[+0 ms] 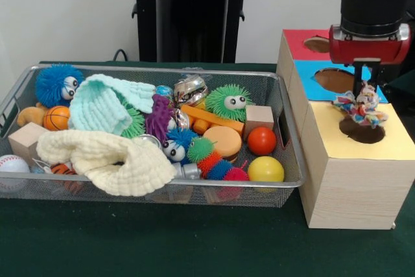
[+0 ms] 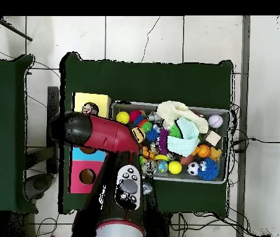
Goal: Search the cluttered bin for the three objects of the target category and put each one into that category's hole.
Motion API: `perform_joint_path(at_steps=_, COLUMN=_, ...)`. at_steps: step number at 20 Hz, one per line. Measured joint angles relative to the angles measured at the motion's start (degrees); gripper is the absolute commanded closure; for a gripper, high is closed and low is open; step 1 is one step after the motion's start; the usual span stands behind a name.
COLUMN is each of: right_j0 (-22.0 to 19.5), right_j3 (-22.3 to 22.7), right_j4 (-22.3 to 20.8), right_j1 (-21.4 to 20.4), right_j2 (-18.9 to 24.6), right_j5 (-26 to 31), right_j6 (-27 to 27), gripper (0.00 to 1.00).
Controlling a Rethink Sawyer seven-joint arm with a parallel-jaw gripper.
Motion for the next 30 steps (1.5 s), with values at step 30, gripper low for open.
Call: perform_joint_path(at_steps=30, right_j0=-1.40, right_j3=-5.15, right_j4=-1.46, right_j1=4.22, right_j2=-0.03, right_j5=-3.70, right_j6=0.00, gripper=1.00)
